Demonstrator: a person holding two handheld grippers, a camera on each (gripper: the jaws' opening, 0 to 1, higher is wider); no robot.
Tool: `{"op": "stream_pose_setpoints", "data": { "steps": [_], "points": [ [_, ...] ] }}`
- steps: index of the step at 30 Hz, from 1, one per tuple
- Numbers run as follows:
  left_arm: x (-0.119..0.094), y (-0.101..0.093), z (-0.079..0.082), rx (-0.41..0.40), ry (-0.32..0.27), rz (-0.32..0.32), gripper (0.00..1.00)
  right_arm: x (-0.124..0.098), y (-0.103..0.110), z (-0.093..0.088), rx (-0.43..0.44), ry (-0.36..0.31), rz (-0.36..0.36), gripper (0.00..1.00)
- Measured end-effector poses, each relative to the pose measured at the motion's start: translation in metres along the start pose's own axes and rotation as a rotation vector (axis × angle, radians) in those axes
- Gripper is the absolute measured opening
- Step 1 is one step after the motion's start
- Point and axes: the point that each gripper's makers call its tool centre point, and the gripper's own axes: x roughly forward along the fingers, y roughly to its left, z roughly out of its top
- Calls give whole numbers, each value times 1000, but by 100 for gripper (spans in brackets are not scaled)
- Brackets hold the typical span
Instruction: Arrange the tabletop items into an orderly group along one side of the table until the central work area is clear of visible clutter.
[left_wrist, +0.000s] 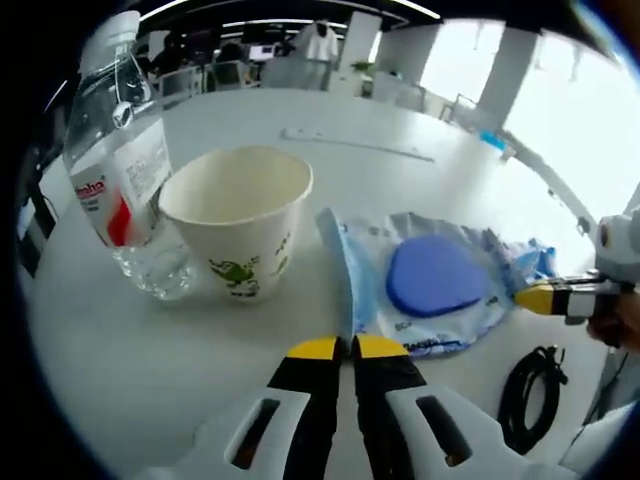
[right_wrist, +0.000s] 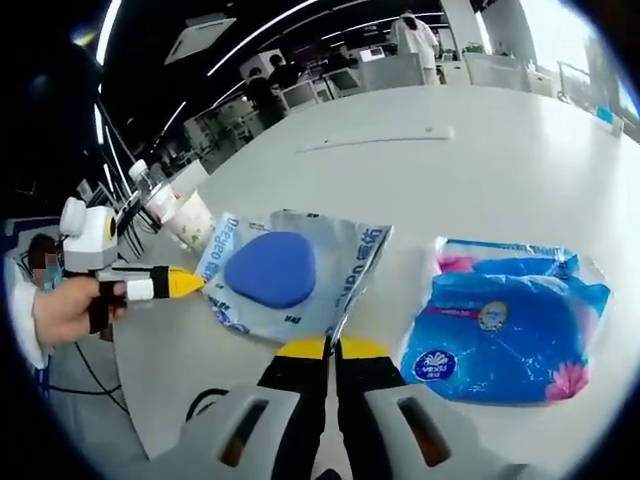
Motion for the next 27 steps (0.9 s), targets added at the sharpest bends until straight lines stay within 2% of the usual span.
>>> {"op": "stream_pose_setpoints", "data": {
  "steps": [5,9,13,16,19,22,25,27],
  "points": [
    [1,1,-1,-1,-2,9,1,1,0,-1,5,2,-6,0],
    [-2,1,1,7,-33,20,3,0,1,1,-7,-1,-1,2],
    [-4,-3,4,0,-57,-6,13,-1,7,0,-78,-1,6,12],
    [-9,-4,9,-27,-86,-12,16,-3,12,-1,-116,-10,5,21],
    [-11,-6,11,-24,-102,-18,25,-5,17,-1,-135,-18,16,26],
    [-16,-7,14,5,-126,-8,43,-8,21,-1,-144,-24,21,36],
    [-19,-8,12,18,-122,-13,48,-12,22,0,-164,-36,22,46],
    [-22,-8,11,21,-129,-11,56,-15,28,0,-153,-39,54,50]
  ]
}}
